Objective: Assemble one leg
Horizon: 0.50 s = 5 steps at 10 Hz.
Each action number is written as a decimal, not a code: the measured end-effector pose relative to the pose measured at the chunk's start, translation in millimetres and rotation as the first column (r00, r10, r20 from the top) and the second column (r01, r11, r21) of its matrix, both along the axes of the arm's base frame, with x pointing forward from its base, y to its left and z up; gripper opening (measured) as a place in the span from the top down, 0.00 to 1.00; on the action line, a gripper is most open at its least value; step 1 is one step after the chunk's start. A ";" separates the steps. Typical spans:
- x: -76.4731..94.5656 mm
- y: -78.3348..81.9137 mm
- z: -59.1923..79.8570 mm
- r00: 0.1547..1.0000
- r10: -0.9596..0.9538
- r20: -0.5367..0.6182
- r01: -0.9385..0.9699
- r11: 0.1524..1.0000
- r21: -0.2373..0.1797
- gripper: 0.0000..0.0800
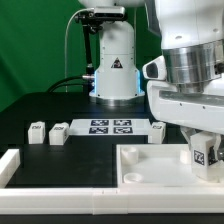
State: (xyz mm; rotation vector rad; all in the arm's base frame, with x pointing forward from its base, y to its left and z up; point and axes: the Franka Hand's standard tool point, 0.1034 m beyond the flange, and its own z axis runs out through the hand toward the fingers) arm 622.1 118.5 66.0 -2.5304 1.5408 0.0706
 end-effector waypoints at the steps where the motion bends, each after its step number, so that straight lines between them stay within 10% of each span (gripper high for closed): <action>1: -0.3 1.8 -0.1 0.996 -0.092 -0.017 0.092 0.996 0.003 0.64; 3: -0.4 2.5 0.0 0.996 -0.084 -0.015 0.084 0.996 0.006 0.54; 4: -0.5 2.8 0.0 0.999 -0.052 -0.009 0.052 0.999 0.005 0.28; 5: -0.5 3.2 0.0 0.999 -0.051 -0.009 0.051 0.999 0.005 0.22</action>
Offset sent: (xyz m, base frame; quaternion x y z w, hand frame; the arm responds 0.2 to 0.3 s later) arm 0.0000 0.0000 0.0000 0.0000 0.0000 -0.0899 0.9960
